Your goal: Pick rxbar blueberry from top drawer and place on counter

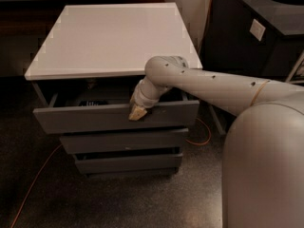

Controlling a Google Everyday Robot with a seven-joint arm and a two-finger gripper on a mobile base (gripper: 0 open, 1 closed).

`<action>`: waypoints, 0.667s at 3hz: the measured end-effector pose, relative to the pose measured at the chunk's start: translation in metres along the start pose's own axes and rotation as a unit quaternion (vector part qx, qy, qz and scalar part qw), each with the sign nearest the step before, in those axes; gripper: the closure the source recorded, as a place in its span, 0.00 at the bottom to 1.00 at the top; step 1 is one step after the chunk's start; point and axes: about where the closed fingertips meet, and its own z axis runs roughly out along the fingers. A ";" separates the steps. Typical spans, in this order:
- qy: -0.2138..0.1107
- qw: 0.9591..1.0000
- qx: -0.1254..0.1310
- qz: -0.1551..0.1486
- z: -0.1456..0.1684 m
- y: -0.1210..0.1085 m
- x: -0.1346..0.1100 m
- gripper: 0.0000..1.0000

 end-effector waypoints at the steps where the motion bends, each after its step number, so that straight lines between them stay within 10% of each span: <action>1: -0.001 1.000 0.000 0.000 -0.001 0.002 0.000 1.00; 2: -0.011 1.000 0.001 0.005 -0.011 0.023 -0.004 1.00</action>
Offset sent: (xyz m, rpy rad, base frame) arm -0.1930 -0.0138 0.0427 0.1961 0.0117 -0.0249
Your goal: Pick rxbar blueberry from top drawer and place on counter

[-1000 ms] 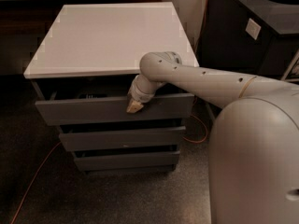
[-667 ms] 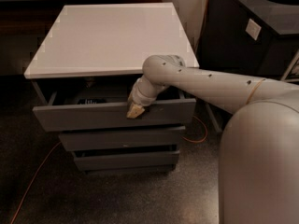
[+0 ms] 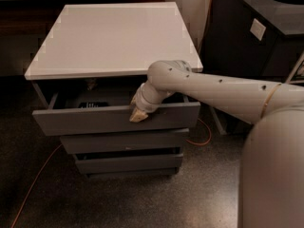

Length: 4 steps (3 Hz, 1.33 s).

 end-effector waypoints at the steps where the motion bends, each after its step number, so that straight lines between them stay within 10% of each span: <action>1: -0.002 1.000 0.000 0.001 -0.002 0.005 -0.001 1.00; 4: -0.026 0.999 0.009 0.019 -0.027 0.055 -0.014 1.00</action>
Offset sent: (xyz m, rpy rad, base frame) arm -0.1824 -0.0045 0.0436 0.1850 0.0029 -0.0633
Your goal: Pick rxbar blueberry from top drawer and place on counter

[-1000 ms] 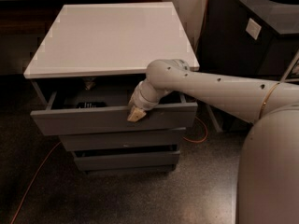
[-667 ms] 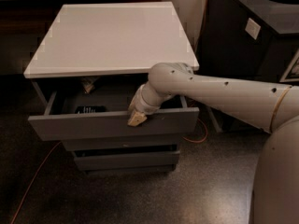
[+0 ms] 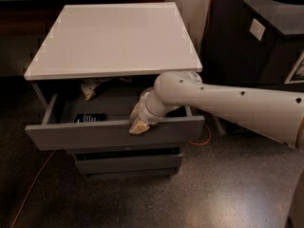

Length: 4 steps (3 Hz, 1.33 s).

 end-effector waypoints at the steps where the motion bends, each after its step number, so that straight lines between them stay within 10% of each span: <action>1: -0.015 1.000 0.007 0.015 -0.016 0.036 -0.008 1.00; 2: -0.024 0.999 0.009 0.029 -0.024 0.064 -0.011 1.00; 4: -0.028 0.999 0.010 0.033 -0.028 0.072 -0.013 0.62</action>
Offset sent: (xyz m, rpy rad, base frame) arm -0.1412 -0.0030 0.0068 0.1307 0.0299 -0.0969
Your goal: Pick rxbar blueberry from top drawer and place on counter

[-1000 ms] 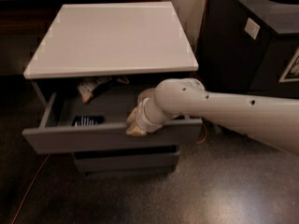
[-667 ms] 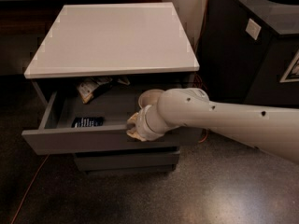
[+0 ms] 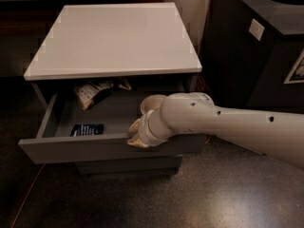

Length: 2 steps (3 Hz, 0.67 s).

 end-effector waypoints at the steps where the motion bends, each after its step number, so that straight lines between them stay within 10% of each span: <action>1: -0.014 1.000 0.002 0.003 -0.011 0.011 -0.008 0.38; 2: -0.036 0.999 0.008 -0.007 -0.032 0.016 -0.023 0.15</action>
Offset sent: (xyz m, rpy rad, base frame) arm -0.0385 0.0031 0.0642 0.1121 -0.0632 0.0435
